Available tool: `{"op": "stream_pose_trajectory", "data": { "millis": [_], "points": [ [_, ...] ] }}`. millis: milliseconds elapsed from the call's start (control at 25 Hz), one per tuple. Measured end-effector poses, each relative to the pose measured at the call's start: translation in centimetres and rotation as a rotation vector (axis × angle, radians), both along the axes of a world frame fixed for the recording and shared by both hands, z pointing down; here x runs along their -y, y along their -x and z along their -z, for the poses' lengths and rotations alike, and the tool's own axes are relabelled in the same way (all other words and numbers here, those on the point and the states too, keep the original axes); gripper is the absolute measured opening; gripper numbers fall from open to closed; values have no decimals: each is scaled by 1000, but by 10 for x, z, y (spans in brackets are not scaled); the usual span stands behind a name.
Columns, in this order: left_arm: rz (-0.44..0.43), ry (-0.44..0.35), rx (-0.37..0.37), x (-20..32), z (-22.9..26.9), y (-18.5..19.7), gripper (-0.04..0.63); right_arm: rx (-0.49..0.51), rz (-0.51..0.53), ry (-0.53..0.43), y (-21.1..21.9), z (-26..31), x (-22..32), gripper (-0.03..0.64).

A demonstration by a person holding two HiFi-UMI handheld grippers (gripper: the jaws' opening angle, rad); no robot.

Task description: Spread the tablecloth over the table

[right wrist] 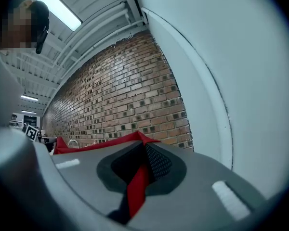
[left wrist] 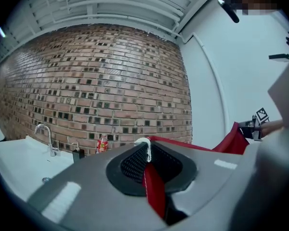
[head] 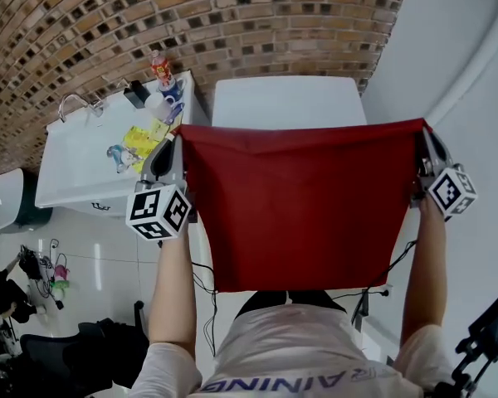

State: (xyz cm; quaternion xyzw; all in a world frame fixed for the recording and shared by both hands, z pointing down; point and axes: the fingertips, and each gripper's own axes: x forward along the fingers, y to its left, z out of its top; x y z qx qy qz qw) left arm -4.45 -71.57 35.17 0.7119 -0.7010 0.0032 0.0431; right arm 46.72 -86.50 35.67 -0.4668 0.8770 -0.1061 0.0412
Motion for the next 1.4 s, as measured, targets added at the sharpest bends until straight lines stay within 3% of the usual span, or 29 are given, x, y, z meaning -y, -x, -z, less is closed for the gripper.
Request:
{"op": "stream_pose_trajectory", "data": {
  "millis": [400,640,1040,1240,1400],
  "points": [
    [46,45,-2,58,-31,9,23,10,53,105,13,-56,48,12],
    [25,83,2,101,-60,10,23,-4,27,189,5,-102,49,13],
    [-15,87,21,158,-82,4,23,-4,-57,248,-16,-124,61,14],
    [24,179,-16,170,-126,17,26,-43,-41,288,2,-153,90,14],
    [48,244,-101,184,-165,35,26,-62,-35,350,18,-182,135,14]
  ]
}}
